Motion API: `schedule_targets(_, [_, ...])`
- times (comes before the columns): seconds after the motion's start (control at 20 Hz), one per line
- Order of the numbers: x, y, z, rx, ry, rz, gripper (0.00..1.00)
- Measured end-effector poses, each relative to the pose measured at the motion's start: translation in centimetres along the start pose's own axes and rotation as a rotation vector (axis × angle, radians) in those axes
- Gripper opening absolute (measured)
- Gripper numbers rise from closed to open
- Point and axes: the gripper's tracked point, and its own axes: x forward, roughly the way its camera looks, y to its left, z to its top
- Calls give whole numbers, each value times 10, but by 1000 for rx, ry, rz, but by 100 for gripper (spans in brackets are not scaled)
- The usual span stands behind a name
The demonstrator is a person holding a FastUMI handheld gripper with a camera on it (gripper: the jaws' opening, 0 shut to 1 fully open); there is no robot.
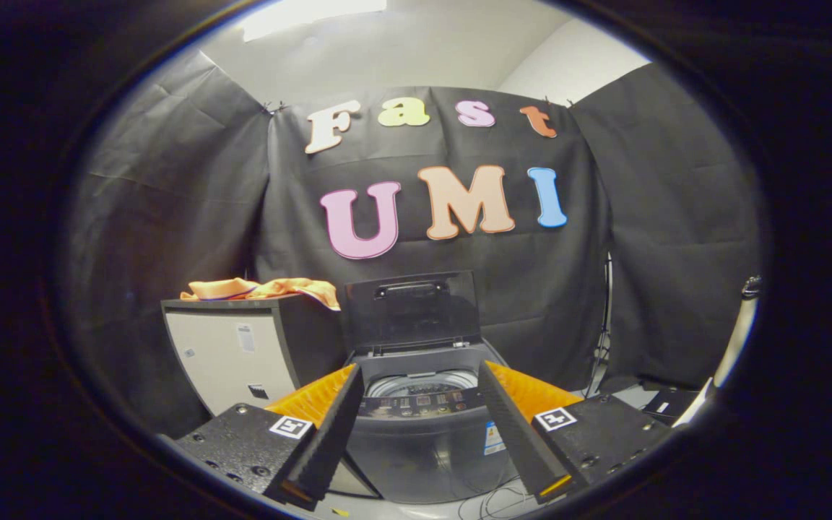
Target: Put the clothes into the washing machine and then close the washing machine lid.
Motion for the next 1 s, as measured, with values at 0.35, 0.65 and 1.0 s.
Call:
schedule_targets(0.35, [49, 71, 20, -94, 25, 17, 96])
schedule_targets(0.65, [119, 158, 65, -3, 46, 110, 96])
schedule_targets(1.0, [197, 230, 120, -27, 56, 132, 96])
